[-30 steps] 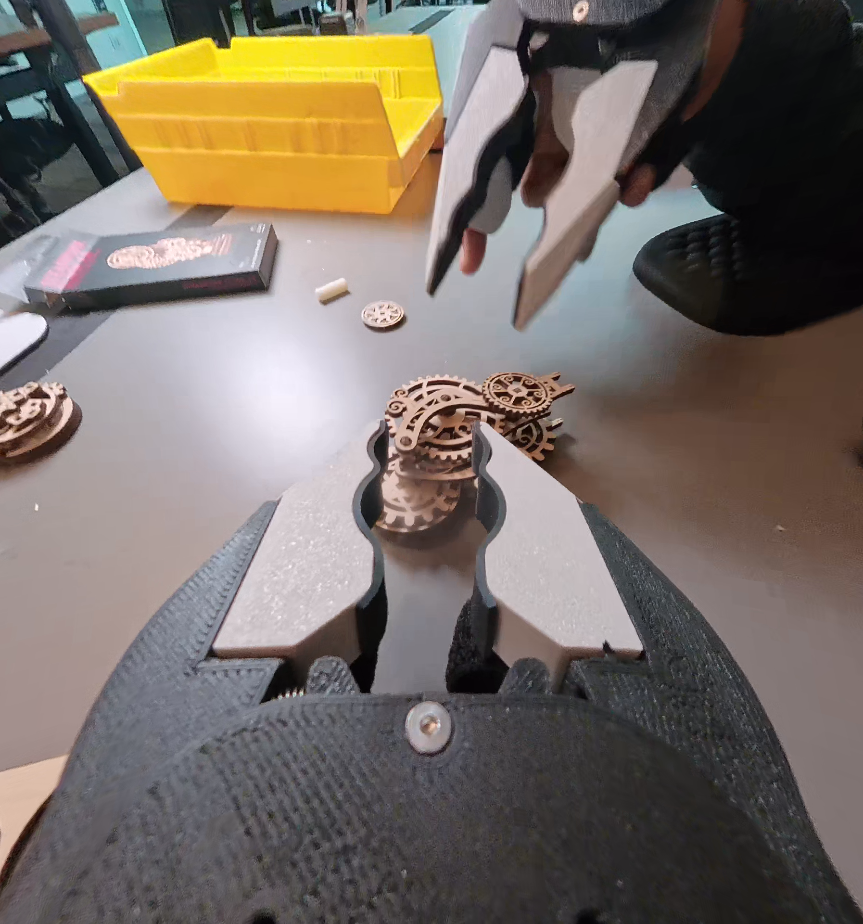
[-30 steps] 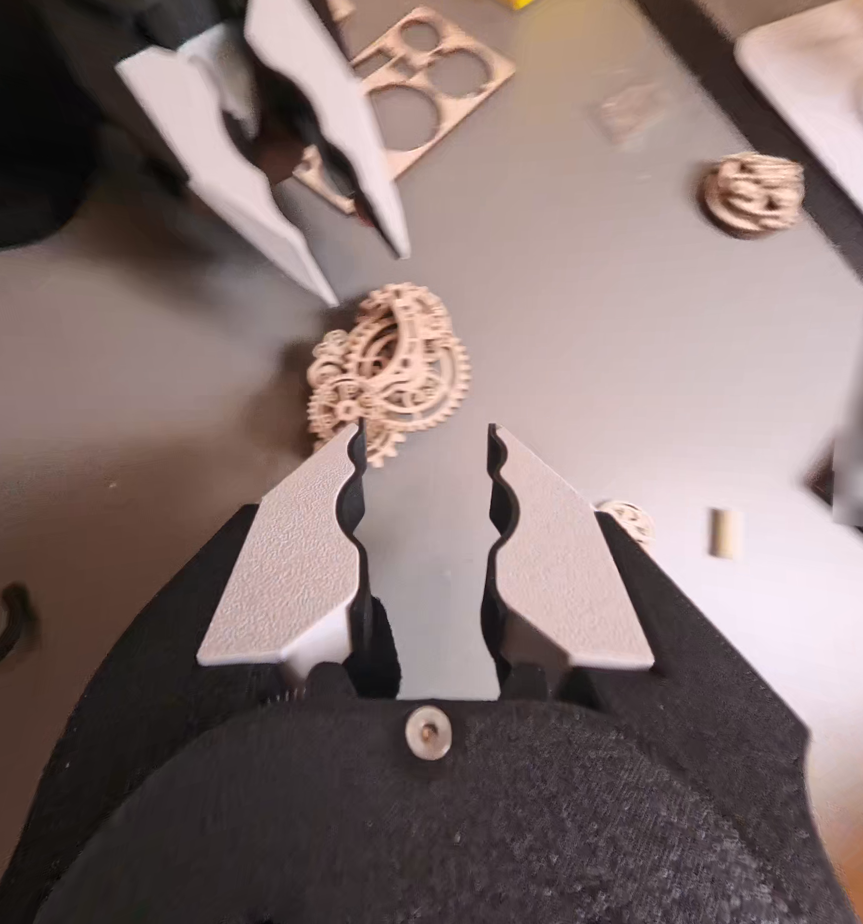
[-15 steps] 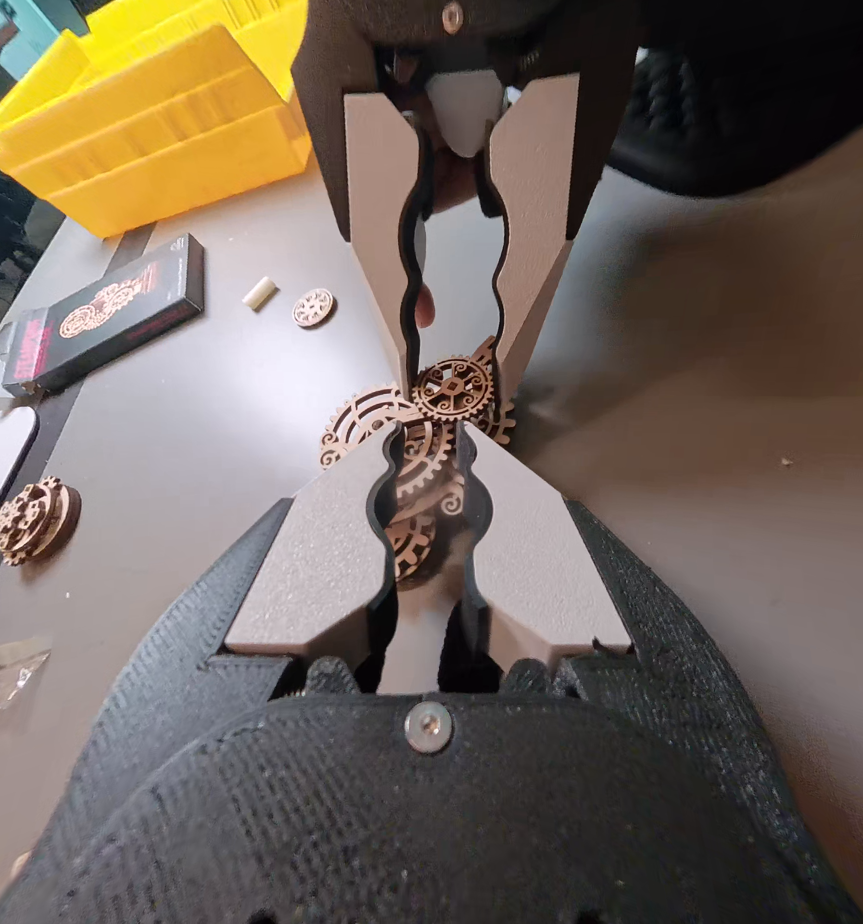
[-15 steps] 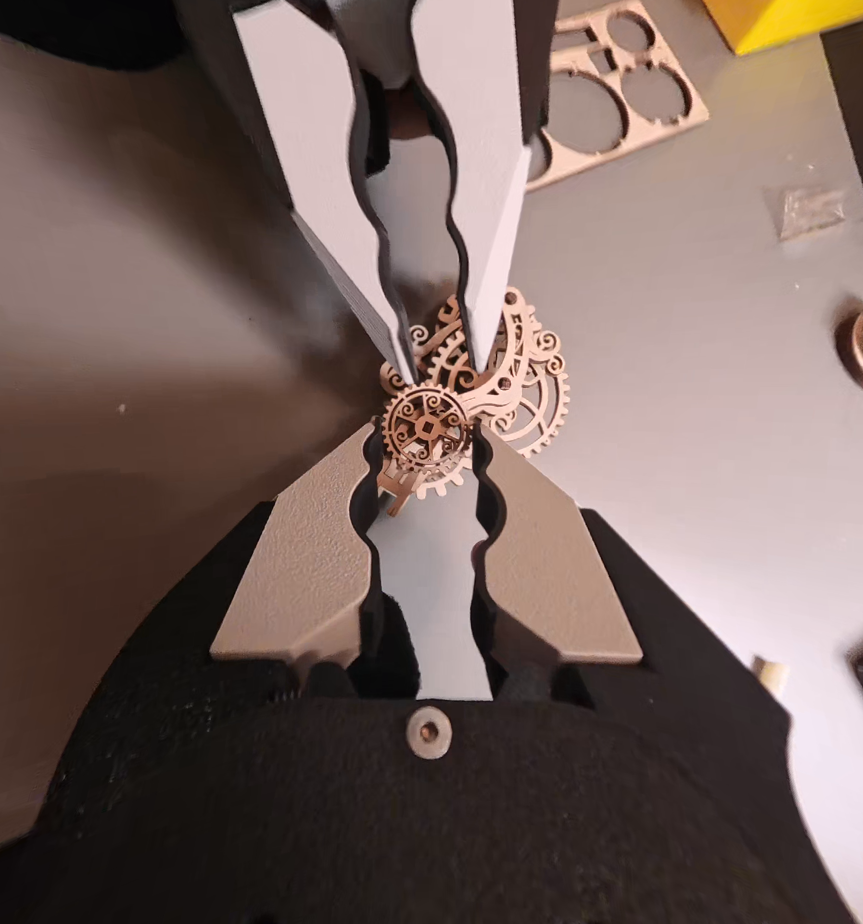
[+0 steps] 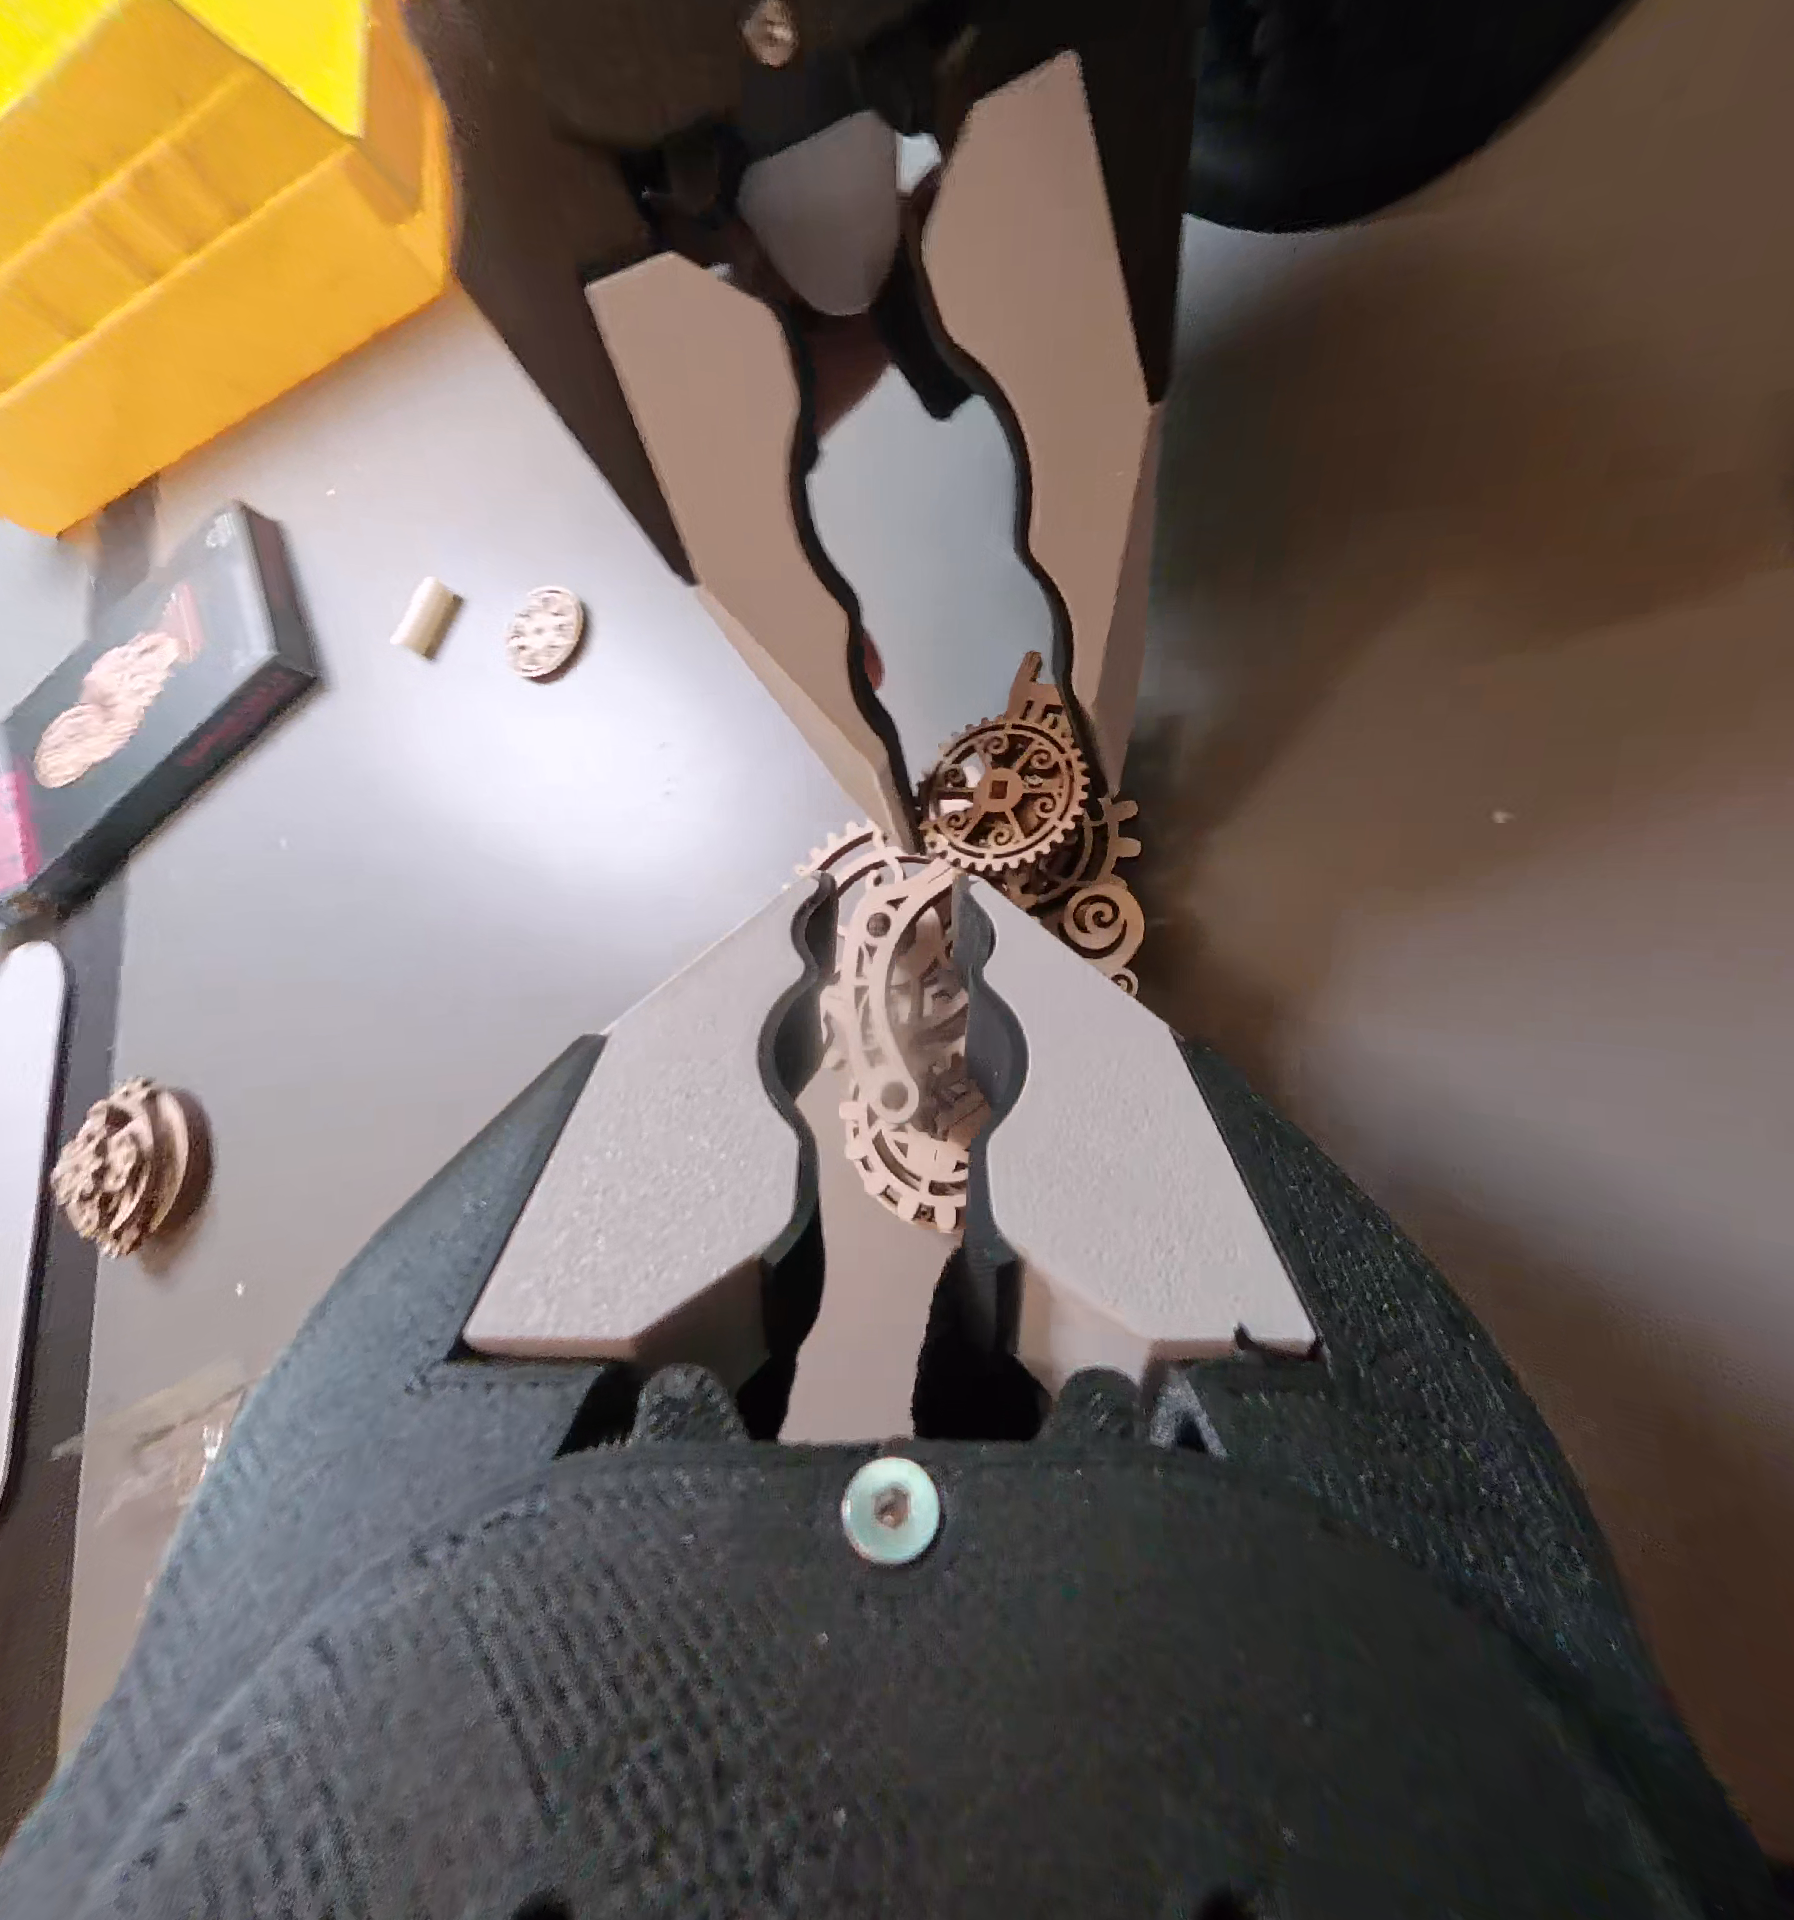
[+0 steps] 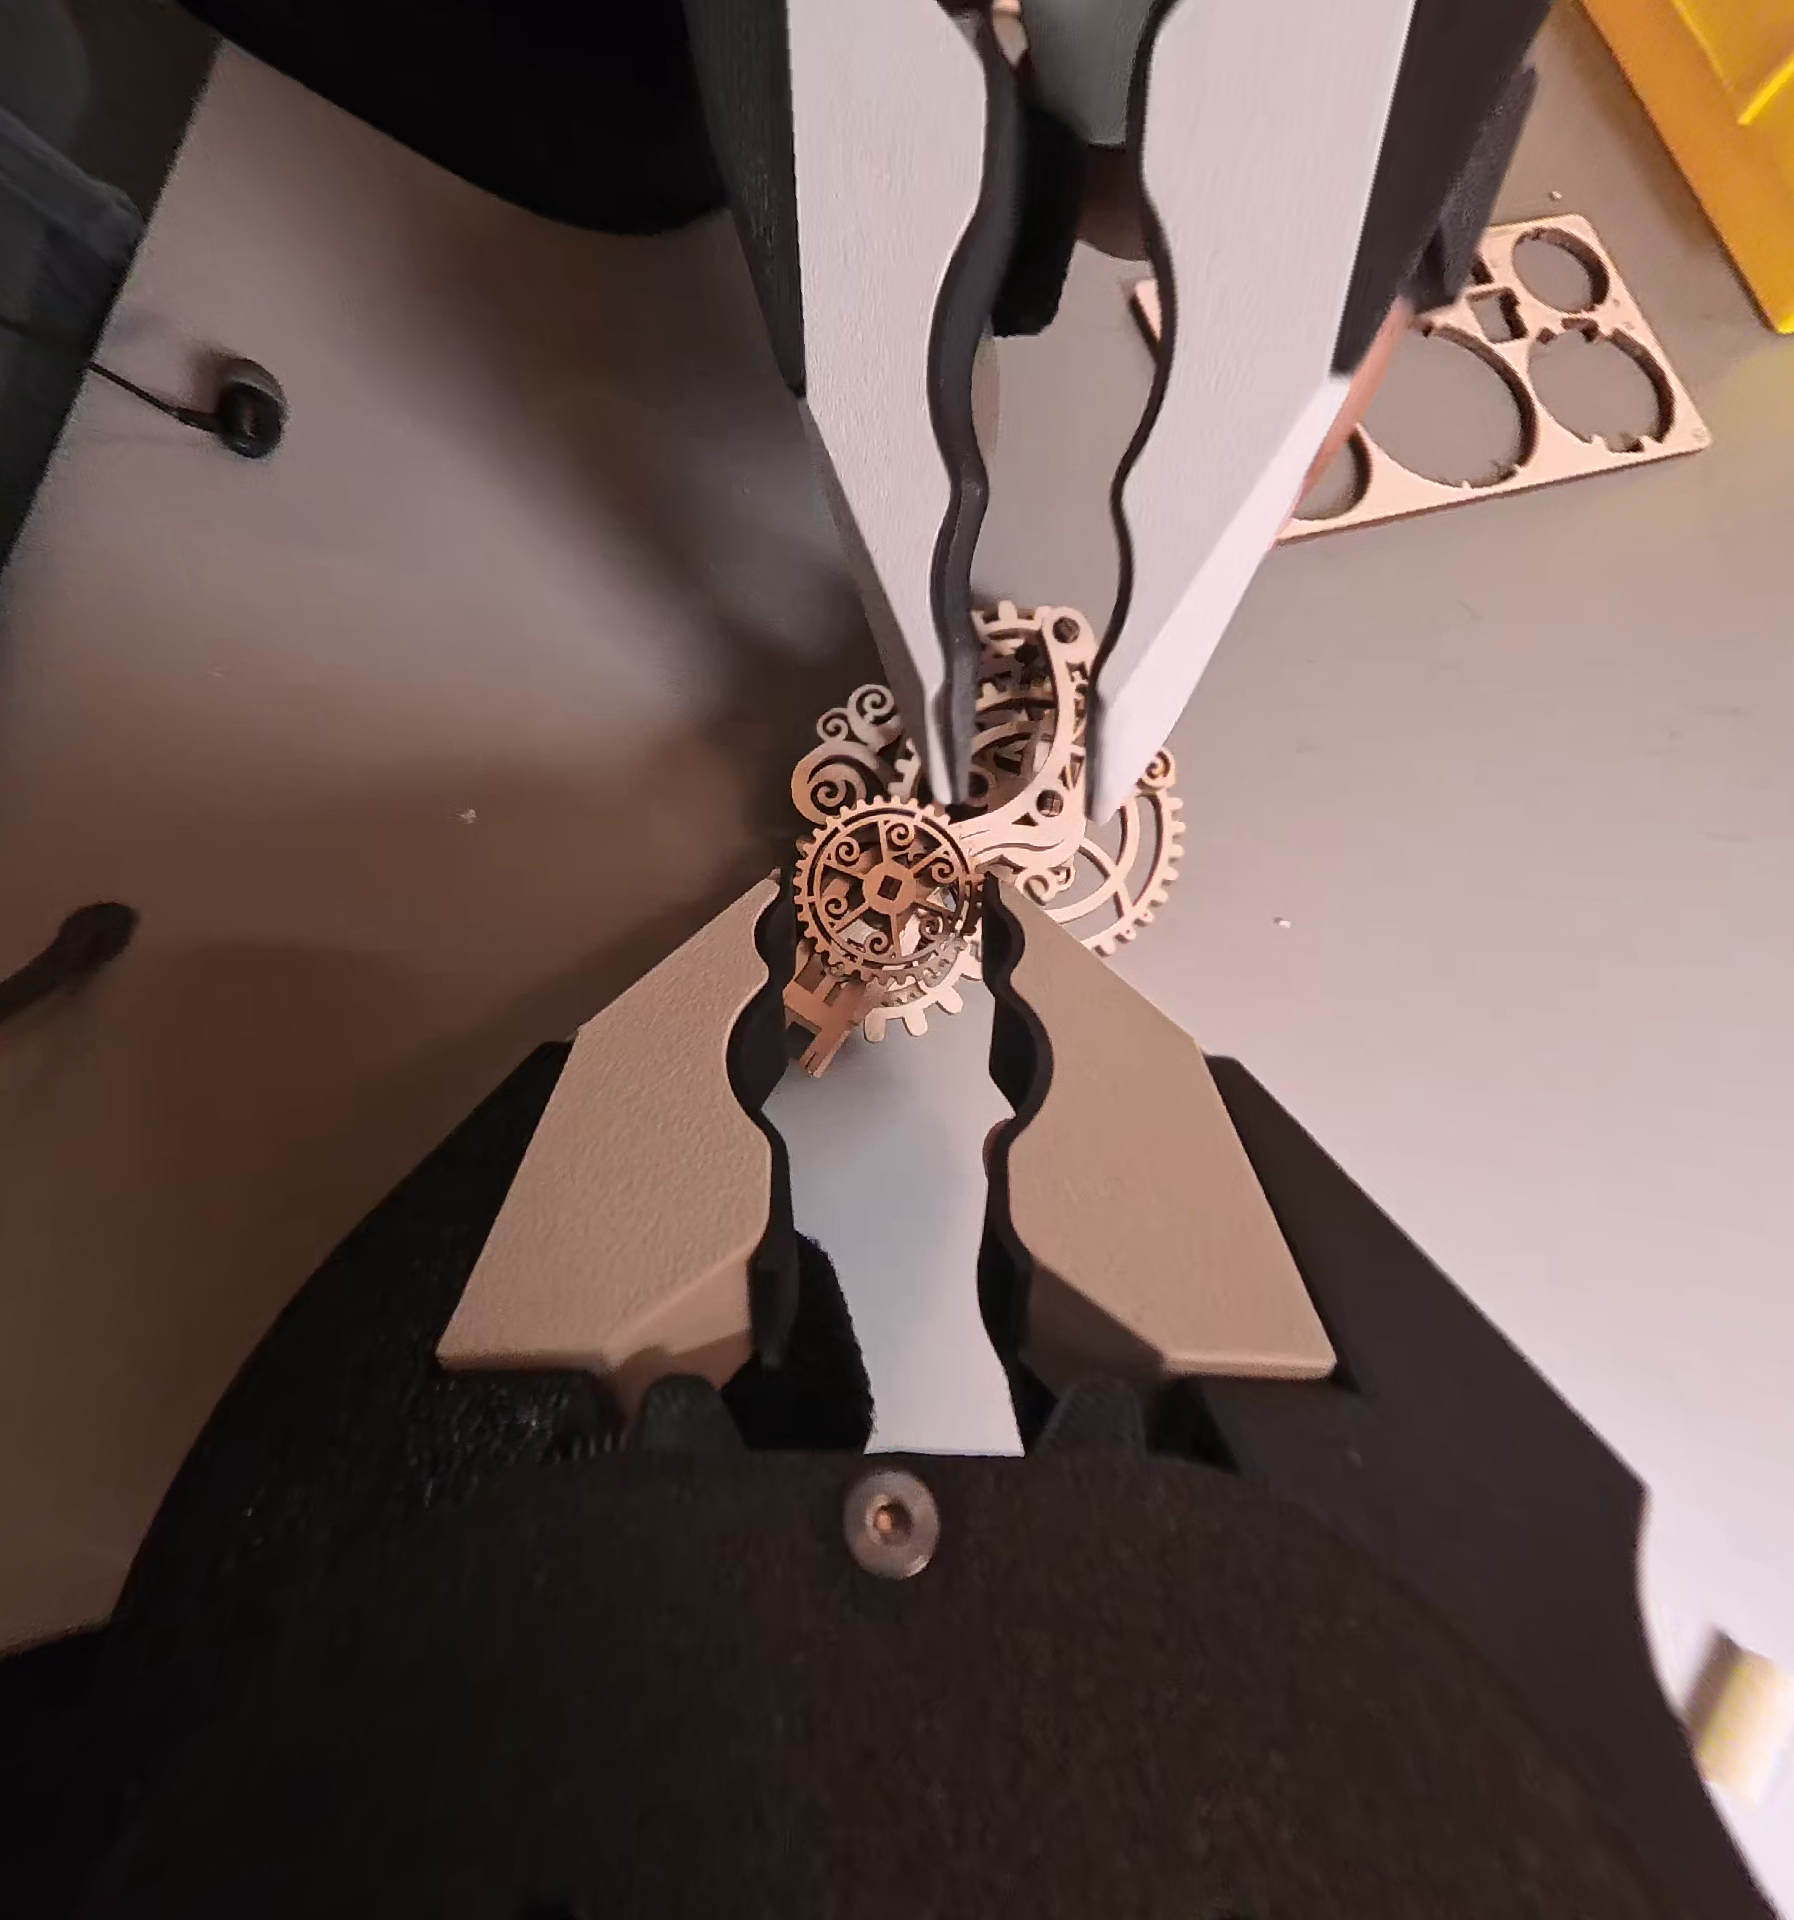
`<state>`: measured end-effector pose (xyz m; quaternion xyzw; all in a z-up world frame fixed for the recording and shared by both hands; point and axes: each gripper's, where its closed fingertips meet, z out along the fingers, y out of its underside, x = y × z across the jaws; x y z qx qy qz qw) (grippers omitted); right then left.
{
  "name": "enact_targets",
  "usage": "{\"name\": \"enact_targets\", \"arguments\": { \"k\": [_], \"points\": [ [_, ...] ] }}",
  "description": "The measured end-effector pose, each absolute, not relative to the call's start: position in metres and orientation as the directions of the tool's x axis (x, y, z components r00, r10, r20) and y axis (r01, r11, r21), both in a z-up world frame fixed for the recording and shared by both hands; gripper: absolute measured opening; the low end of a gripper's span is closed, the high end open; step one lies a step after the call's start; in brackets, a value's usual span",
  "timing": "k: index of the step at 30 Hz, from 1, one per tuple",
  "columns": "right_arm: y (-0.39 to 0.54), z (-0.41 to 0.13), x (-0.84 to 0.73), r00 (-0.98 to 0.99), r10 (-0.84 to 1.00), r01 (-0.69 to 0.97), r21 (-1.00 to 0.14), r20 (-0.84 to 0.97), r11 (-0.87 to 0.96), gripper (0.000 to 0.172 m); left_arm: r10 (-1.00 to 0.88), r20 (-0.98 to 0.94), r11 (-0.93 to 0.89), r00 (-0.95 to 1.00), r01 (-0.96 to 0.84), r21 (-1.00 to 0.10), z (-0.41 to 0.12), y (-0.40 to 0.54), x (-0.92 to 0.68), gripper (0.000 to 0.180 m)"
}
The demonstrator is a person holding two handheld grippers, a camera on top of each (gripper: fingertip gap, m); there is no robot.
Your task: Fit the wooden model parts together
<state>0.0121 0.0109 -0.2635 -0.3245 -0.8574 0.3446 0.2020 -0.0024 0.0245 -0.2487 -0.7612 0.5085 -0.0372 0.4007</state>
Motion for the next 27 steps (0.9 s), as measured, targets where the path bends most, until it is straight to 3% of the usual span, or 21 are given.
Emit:
{"name": "enact_targets", "arguments": {
  "k": [3, 9, 20, 27],
  "points": [
    [0.006, -0.263, 0.014, -0.725, 0.679, 0.401, -0.733, 0.113, 0.549, 0.034, -0.86, -0.329, -0.151, 0.39, -0.81, -0.567, -0.258, 0.022, 0.0, 0.02],
    [0.006, -0.263, 0.017, -0.741, 0.66, 0.383, -0.729, 0.123, 0.567, 0.033, -0.929, -0.217, -0.151, 0.301, -0.841, -0.52, -0.263, 0.018, 0.007, 0.016],
    [0.012, -0.259, 0.017, -0.709, 0.697, 0.472, -0.805, -0.104, 0.36, 0.033, -0.914, -0.309, -0.094, 0.264, -0.877, -0.471, -0.264, 0.018, 0.008, 0.007],
    [0.011, -0.26, 0.019, -0.749, 0.661, 0.365, -0.804, 0.046, 0.47, 0.033, -0.913, -0.32, -0.078, 0.252, -0.879, -0.471, -0.265, 0.017, 0.011, 0.007]
  ]
}}
